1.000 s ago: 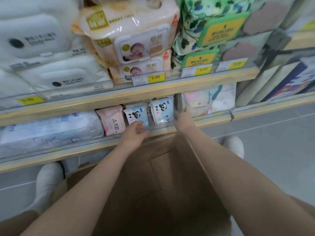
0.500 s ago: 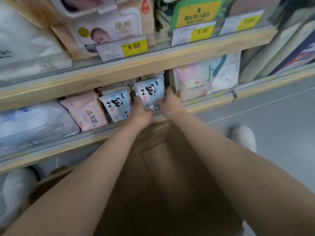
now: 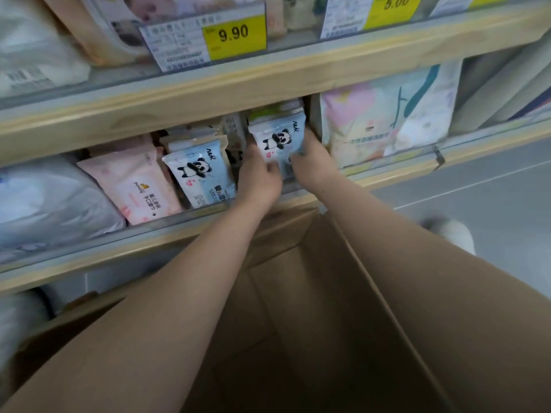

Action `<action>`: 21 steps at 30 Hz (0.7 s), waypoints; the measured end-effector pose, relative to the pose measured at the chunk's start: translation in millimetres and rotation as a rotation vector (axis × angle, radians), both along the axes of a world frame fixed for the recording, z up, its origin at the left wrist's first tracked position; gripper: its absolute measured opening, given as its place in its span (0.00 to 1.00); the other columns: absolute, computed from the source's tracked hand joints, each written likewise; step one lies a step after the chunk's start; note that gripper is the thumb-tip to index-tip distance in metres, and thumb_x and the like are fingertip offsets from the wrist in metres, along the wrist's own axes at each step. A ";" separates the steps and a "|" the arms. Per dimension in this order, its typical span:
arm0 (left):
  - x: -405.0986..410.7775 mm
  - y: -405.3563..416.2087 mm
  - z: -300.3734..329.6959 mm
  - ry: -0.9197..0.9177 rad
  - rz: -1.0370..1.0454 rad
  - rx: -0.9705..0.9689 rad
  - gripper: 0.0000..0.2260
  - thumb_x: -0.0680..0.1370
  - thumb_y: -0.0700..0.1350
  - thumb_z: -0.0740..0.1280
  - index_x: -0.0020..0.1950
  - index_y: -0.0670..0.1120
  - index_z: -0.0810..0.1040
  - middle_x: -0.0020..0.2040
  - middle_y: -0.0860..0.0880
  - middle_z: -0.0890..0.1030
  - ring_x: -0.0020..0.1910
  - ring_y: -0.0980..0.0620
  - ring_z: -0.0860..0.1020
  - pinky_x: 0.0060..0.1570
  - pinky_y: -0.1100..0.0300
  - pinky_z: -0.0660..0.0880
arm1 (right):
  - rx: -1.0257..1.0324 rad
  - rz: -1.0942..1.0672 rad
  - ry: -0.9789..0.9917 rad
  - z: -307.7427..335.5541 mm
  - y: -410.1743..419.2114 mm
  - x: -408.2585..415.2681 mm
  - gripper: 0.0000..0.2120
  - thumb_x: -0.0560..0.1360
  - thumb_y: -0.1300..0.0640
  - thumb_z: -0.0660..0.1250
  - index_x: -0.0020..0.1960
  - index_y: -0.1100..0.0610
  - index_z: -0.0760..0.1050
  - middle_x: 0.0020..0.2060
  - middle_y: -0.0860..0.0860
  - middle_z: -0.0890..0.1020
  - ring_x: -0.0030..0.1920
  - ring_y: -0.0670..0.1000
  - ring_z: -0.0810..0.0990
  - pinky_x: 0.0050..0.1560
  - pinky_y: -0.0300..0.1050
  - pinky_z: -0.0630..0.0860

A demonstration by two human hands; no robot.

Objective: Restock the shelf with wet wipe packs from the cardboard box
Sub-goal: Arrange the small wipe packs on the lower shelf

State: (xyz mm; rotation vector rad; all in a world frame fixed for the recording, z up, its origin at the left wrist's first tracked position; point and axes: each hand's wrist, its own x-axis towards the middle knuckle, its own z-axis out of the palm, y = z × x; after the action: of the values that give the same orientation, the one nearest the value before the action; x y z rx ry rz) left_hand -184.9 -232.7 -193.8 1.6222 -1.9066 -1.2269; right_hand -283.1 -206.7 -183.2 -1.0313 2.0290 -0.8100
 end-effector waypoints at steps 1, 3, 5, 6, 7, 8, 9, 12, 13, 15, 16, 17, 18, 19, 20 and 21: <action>-1.9 -2.2 -0.2 0.011 0.030 0.012 0.16 0.81 0.42 0.57 0.68 0.42 0.63 0.62 0.44 0.74 0.60 0.46 0.73 0.50 0.61 0.64 | 0.026 -0.004 -0.022 -0.8 -3.2 0.3 0.27 0.77 0.68 0.55 0.75 0.57 0.56 0.65 0.55 0.74 0.60 0.54 0.74 0.48 0.35 0.66; -5.4 -5.2 0.2 0.023 0.043 0.037 0.16 0.82 0.43 0.56 0.69 0.42 0.63 0.63 0.44 0.74 0.61 0.45 0.73 0.51 0.61 0.64 | 0.058 -0.006 -0.064 -3.0 -8.9 -0.4 0.29 0.77 0.68 0.56 0.76 0.55 0.54 0.66 0.54 0.72 0.59 0.53 0.73 0.50 0.39 0.67; -6.9 -6.8 2.5 0.007 0.039 0.058 0.16 0.82 0.44 0.56 0.70 0.43 0.62 0.63 0.44 0.74 0.61 0.45 0.73 0.50 0.62 0.64 | 0.079 0.001 -0.087 -5.1 -14.2 -1.6 0.27 0.77 0.66 0.56 0.74 0.54 0.58 0.64 0.54 0.75 0.59 0.54 0.74 0.50 0.41 0.69; -6.9 -6.7 4.5 -0.012 0.040 0.065 0.16 0.82 0.44 0.56 0.69 0.43 0.63 0.63 0.44 0.74 0.61 0.45 0.73 0.49 0.62 0.63 | 0.096 0.005 -0.092 -5.0 -15.8 -1.5 0.25 0.76 0.65 0.56 0.73 0.55 0.61 0.63 0.54 0.76 0.58 0.54 0.74 0.50 0.42 0.69; -6.7 -6.3 6.7 -0.026 0.042 0.073 0.16 0.82 0.45 0.56 0.69 0.43 0.63 0.63 0.43 0.75 0.60 0.45 0.74 0.48 0.62 0.64 | 0.119 0.009 -0.071 -4.5 -16.3 -0.7 0.24 0.77 0.64 0.57 0.72 0.55 0.62 0.62 0.55 0.76 0.57 0.55 0.75 0.50 0.42 0.69; -5.9 -4.9 9.7 -0.037 0.037 0.078 0.15 0.82 0.46 0.57 0.68 0.42 0.64 0.62 0.43 0.75 0.60 0.44 0.74 0.48 0.61 0.64 | 0.143 0.011 -0.031 -3.2 -14.6 0.6 0.22 0.77 0.63 0.56 0.71 0.57 0.63 0.61 0.57 0.76 0.56 0.55 0.75 0.48 0.42 0.68; -3.7 -2.5 12.3 -0.053 0.028 0.074 0.15 0.81 0.46 0.58 0.66 0.42 0.67 0.60 0.43 0.76 0.58 0.44 0.75 0.47 0.61 0.65 | 0.160 0.013 0.006 -0.7 -10.8 2.6 0.21 0.77 0.63 0.56 0.70 0.58 0.63 0.60 0.58 0.76 0.55 0.56 0.75 0.47 0.42 0.67; 20.1 11.4 21.2 -0.057 -0.015 0.018 0.08 0.79 0.45 0.62 0.55 0.43 0.75 0.50 0.47 0.77 0.52 0.49 0.76 0.43 0.62 0.68 | 0.174 0.022 0.093 14.2 9.3 8.7 0.21 0.78 0.61 0.59 0.70 0.62 0.61 0.63 0.60 0.74 0.60 0.59 0.74 0.45 0.41 0.65; 34.7 18.6 24.7 -0.041 -0.015 0.002 0.06 0.78 0.44 0.64 0.54 0.46 0.76 0.48 0.50 0.76 0.51 0.52 0.76 0.45 0.63 0.69 | 0.177 0.013 0.107 21.7 18.1 11.3 0.21 0.79 0.60 0.60 0.69 0.63 0.61 0.63 0.60 0.73 0.62 0.59 0.73 0.46 0.42 0.66; 69.5 28.0 28.4 -0.018 0.055 -0.052 0.11 0.77 0.42 0.66 0.59 0.44 0.76 0.51 0.51 0.77 0.53 0.53 0.76 0.54 0.61 0.71 | 0.133 0.024 0.161 35.0 33.4 18.5 0.18 0.79 0.60 0.60 0.66 0.65 0.64 0.62 0.60 0.74 0.62 0.59 0.73 0.45 0.41 0.65; 86.4 29.9 31.4 -0.024 0.116 -0.087 0.13 0.76 0.41 0.67 0.61 0.41 0.75 0.53 0.49 0.77 0.55 0.50 0.76 0.57 0.60 0.71 | 0.095 0.049 0.191 39.9 39.0 24.2 0.17 0.79 0.60 0.60 0.66 0.64 0.66 0.61 0.60 0.75 0.62 0.58 0.73 0.46 0.42 0.66; 102.2 29.4 32.5 -0.033 0.181 -0.106 0.15 0.76 0.41 0.67 0.62 0.40 0.73 0.56 0.47 0.77 0.58 0.48 0.75 0.57 0.59 0.70 | 0.060 0.085 0.205 43.0 41.9 31.9 0.18 0.79 0.60 0.60 0.68 0.63 0.66 0.62 0.59 0.75 0.63 0.57 0.73 0.50 0.42 0.68; 114.2 27.8 32.9 -0.045 0.222 -0.097 0.17 0.76 0.42 0.67 0.64 0.40 0.72 0.58 0.46 0.77 0.59 0.48 0.74 0.55 0.60 0.69 | 0.043 0.123 0.191 44.3 42.6 40.9 0.20 0.79 0.59 0.60 0.69 0.61 0.66 0.64 0.58 0.75 0.64 0.56 0.73 0.55 0.41 0.68; 121.6 25.4 31.0 -0.053 0.240 -0.065 0.17 0.77 0.42 0.67 0.64 0.41 0.71 0.58 0.47 0.76 0.59 0.50 0.74 0.53 0.61 0.67 | 0.044 0.161 0.156 43.7 41.2 50.3 0.21 0.79 0.59 0.60 0.71 0.60 0.65 0.66 0.56 0.74 0.65 0.54 0.72 0.58 0.40 0.68; 124.4 22.5 28.7 -0.050 0.227 -0.025 0.17 0.77 0.42 0.67 0.64 0.41 0.70 0.58 0.48 0.76 0.58 0.51 0.73 0.52 0.62 0.66 | 0.052 0.197 0.118 42.4 38.5 59.6 0.22 0.79 0.57 0.60 0.72 0.58 0.63 0.68 0.55 0.72 0.66 0.53 0.71 0.59 0.40 0.67; 123.7 19.0 25.4 -0.031 0.197 0.012 0.17 0.77 0.42 0.66 0.65 0.42 0.70 0.60 0.48 0.76 0.59 0.50 0.74 0.53 0.61 0.67 | 0.061 0.226 0.084 40.7 33.5 68.4 0.23 0.80 0.57 0.60 0.74 0.57 0.61 0.69 0.54 0.71 0.68 0.53 0.70 0.60 0.40 0.67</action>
State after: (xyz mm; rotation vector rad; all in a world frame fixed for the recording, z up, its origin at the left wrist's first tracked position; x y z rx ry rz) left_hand -61.2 -213.7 -168.3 1.7962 -1.7115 -1.1403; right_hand -214.8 -173.1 -142.5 -1.2512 1.9487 -0.5926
